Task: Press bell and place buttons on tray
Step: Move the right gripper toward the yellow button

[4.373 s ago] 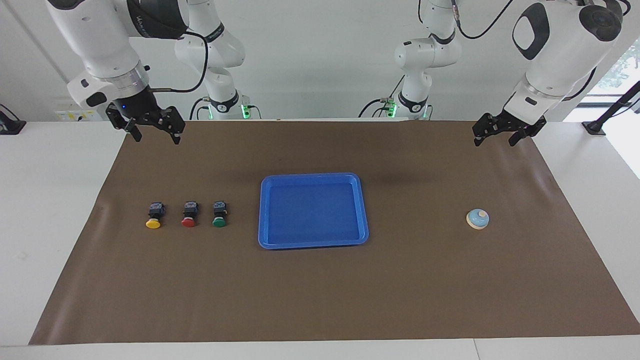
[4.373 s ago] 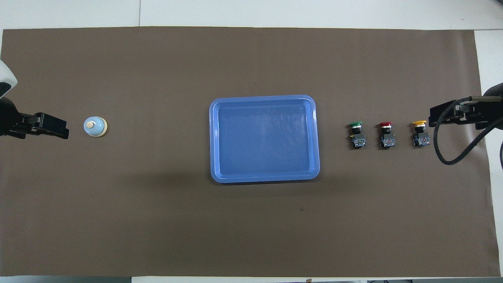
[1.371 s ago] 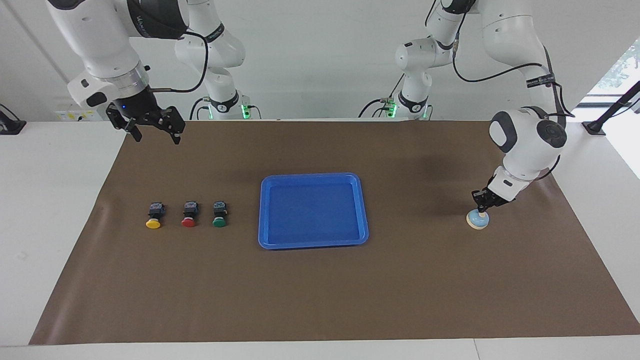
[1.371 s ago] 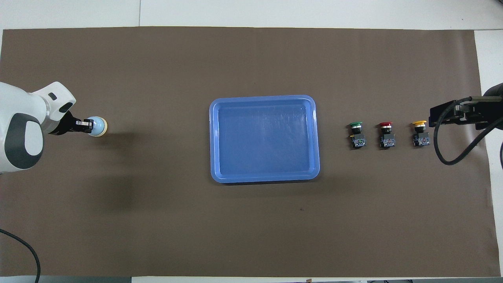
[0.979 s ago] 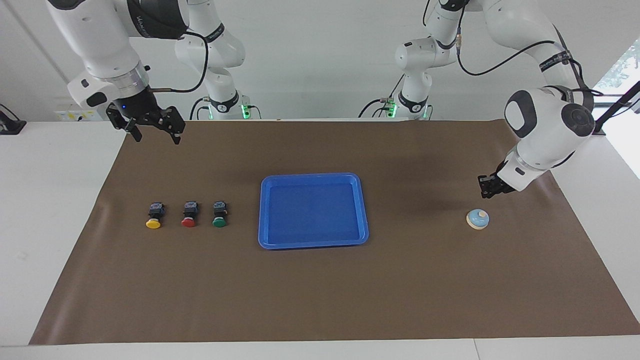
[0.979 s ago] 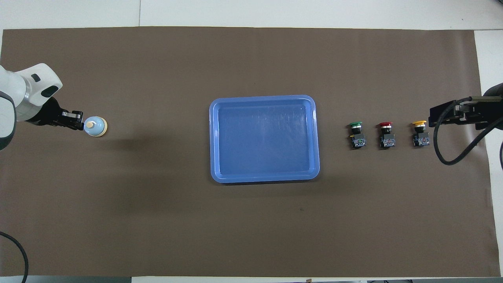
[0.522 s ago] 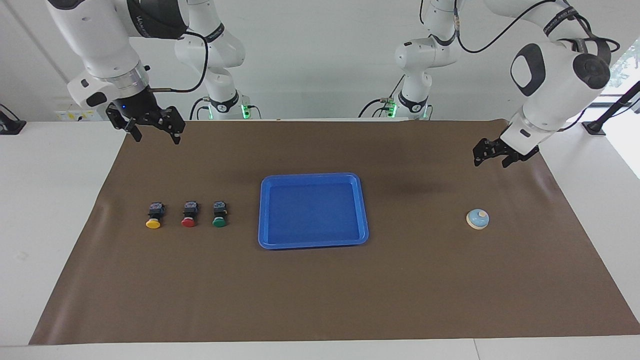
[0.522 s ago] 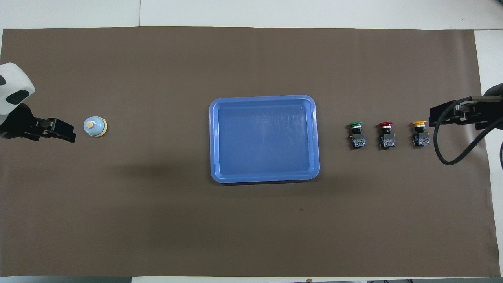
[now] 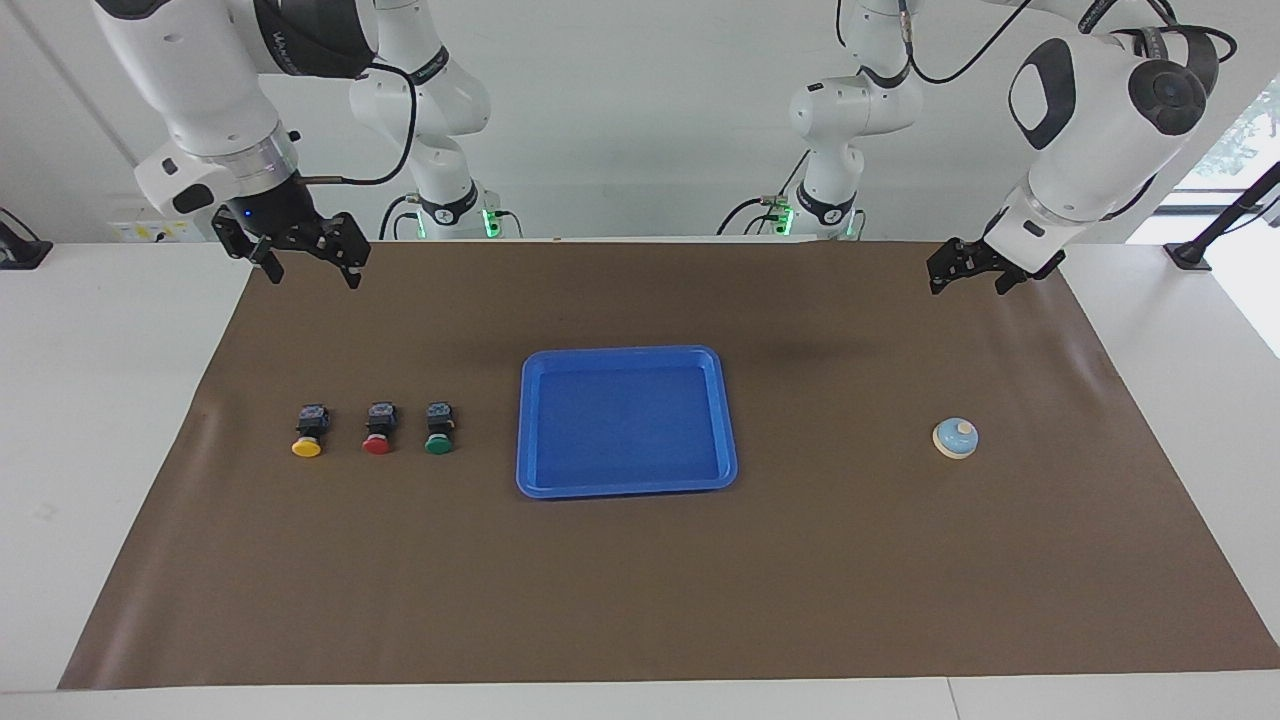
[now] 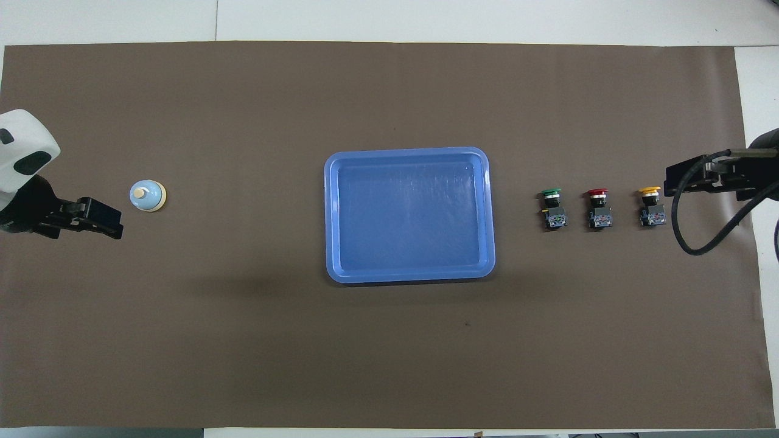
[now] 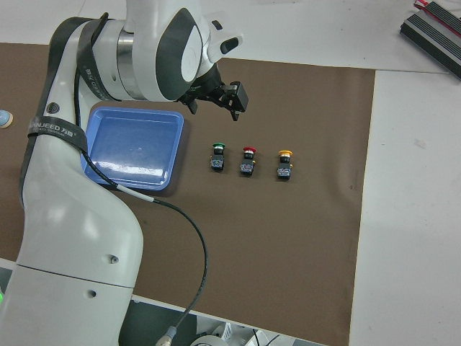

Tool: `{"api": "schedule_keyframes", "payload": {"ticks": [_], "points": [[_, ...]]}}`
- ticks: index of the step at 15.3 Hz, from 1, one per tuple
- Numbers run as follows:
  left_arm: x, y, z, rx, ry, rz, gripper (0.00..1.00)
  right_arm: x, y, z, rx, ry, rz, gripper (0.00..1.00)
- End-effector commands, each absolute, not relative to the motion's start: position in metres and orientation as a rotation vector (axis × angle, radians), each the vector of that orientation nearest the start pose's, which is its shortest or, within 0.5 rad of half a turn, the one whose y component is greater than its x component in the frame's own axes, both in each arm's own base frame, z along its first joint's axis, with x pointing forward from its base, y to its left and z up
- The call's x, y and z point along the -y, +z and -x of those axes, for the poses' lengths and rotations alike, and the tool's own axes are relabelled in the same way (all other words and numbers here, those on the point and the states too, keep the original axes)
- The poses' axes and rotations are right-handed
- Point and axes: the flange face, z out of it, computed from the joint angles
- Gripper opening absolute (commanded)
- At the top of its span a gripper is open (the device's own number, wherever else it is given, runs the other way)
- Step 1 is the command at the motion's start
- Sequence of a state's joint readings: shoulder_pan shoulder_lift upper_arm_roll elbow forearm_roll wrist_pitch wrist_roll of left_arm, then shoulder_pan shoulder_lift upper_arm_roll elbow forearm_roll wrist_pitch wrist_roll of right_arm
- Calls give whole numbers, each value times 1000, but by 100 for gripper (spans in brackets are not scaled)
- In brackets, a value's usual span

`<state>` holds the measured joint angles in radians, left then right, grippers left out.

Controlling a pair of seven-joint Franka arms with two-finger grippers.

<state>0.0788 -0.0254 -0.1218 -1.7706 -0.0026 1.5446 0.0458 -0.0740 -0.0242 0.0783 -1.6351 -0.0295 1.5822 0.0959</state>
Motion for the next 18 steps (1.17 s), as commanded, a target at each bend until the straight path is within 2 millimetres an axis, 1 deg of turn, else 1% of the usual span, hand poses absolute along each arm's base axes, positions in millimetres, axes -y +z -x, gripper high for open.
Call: {"api": "schedule_keyframes", "payload": {"ticks": [1,4,7,9,10,11,12,13,14,16,17,18], "points": [[30,548,-521,-135,331,3133,100,3,613,-544,-127,53,3187,100],[21,553,-525,-110,315,3143,100,3,613,-544,-127,53,3187,100],[20,554,-525,-110,315,3142,100,10,612,-543,-146,68,3186,100],[20,552,-526,-108,317,3141,100,32,611,-542,-212,77,3181,100],[21,551,-526,-110,322,3141,100,37,611,-541,-220,83,3180,100],[19,554,-526,-105,319,3138,100,36,609,-539,-205,95,3181,100],[24,554,-525,-117,328,3133,100,38,609,-539,-146,84,3162,100],[25,554,-526,-115,321,3135,100,39,610,-540,-45,71,3124,100],[25,553,-526,-100,321,3135,100,37,608,-539,13,73,3111,100],[26,556,-527,-103,331,3132,100,32,599,-536,36,66,3113,100],[29,567,-531,-110,333,3131,100,32,591,-536,40,-4,3119,100],[31,572,-536,-115,338,3130,100,37,578,-535,33,-61,3124,100]]}}
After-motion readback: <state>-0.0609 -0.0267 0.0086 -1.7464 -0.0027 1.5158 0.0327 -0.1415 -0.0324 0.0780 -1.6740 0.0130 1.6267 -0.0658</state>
